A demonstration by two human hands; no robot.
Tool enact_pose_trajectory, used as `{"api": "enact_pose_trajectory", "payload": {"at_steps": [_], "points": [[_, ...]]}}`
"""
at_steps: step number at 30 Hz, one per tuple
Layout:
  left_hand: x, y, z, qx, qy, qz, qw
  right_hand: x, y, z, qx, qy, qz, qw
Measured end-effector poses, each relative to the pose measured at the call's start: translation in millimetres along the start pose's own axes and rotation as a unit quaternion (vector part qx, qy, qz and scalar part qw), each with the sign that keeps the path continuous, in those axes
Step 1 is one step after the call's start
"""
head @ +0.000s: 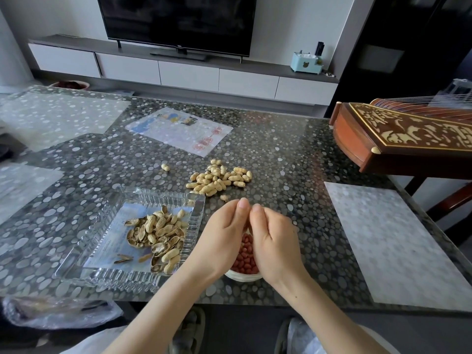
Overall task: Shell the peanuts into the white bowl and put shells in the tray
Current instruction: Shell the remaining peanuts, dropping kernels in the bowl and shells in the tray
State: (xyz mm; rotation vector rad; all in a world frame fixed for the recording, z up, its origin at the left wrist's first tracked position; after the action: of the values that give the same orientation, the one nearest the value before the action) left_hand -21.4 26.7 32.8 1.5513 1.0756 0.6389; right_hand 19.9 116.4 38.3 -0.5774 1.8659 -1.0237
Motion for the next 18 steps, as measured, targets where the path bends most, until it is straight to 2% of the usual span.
{"api": "enact_pose_trajectory", "payload": {"at_steps": [5,10,18], "points": [[-0.7,-1.4,0.6,0.016,0.028,-0.081,0.996,7.3,9.0,-3.3,0.075,-0.034,-0.041,0.996],[1.9,-5.4,2.0,0.030,0.040,-0.128,0.991,13.9,19.2,-6.3,0.136,-0.032,-0.086,0.986],[1.2,-7.0,3.5,0.044,0.051,-0.172,0.983,18.0,20.7,-5.4,0.173,-0.065,-0.113,0.976]]}}
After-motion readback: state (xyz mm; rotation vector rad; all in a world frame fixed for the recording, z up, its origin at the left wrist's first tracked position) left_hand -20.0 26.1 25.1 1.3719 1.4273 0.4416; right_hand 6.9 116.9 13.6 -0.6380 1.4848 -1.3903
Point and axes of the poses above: each hand's wrist, its own z-axis away from the middle knuckle, its own x-axis out of the palm, y = z × x, the point moved 6 cm from there along -z, towards the middle knuckle, and after that the axes turned 8 degrees about x, right-handed, at the moved point
